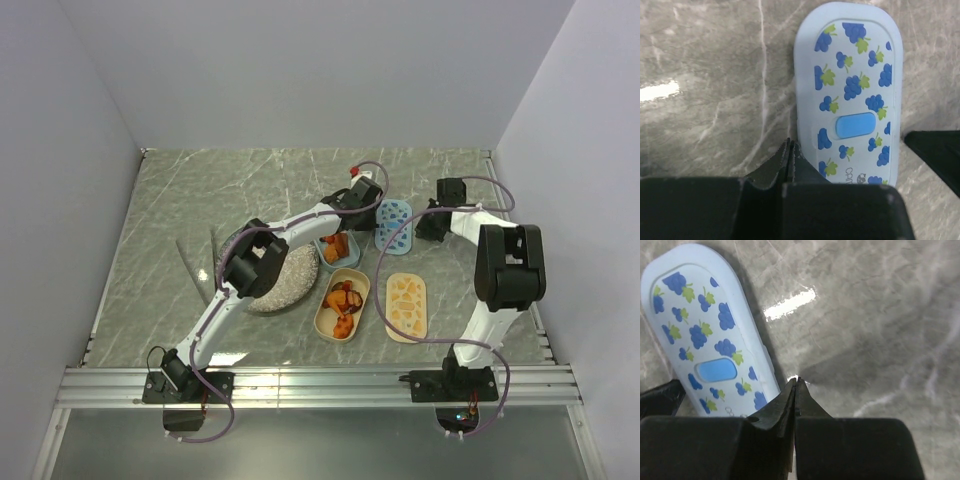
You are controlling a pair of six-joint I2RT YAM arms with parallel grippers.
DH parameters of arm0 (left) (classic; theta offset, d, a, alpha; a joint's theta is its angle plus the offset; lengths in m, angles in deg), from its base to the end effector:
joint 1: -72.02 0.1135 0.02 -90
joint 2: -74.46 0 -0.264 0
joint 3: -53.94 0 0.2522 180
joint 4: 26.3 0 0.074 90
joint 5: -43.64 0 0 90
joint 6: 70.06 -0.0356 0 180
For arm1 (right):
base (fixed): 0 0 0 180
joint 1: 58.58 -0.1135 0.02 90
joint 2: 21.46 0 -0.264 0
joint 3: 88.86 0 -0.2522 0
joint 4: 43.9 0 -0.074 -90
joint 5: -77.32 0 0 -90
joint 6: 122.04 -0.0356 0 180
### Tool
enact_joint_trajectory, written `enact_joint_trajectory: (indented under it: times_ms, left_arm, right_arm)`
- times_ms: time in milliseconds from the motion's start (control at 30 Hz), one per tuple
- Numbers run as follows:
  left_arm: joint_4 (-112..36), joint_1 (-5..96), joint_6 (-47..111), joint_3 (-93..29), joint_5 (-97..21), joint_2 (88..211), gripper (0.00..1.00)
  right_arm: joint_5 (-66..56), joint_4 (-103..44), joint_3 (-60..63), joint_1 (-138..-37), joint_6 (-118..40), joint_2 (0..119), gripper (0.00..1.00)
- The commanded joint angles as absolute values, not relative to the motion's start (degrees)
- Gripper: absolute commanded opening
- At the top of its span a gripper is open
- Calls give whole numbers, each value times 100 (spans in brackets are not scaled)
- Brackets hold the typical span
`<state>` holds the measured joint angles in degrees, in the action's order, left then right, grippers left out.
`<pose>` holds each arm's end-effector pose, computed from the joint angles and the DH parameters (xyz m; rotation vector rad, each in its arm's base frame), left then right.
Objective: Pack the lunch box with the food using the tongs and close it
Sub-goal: Pick up the lid of the lunch box with the left arm
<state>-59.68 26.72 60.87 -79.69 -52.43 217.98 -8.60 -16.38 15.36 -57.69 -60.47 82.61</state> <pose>0.3968 -0.3957 0.1522 0.0367 2.4070 -0.6175 0.3678 -0.0032 0.1595 0.6219 2.4884 0.2765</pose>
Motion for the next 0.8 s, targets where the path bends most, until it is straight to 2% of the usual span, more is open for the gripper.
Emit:
enact_joint_trajectory:
  times_ms: [0,367,500,767]
  left_arm:
    - [-5976,2605,5914,-7848,-4935,21896,0]
    - [-5519,2526,5879,-7277,-4584,21667,0]
    - [-5316,2508,5861,-6995,-4619,21325,0]
    - [-5316,2394,5782,-6863,-4838,21087,0]
  right_arm:
    - [-995,-1327,1156,-5831,-5955,8488,0]
    - [-1004,-1080,794,-6156,-5779,8752,0]
    - [-494,-1510,1128,-6165,-5779,8393,0]
    - [-644,-1687,1541,-6157,-5780,7795,0]
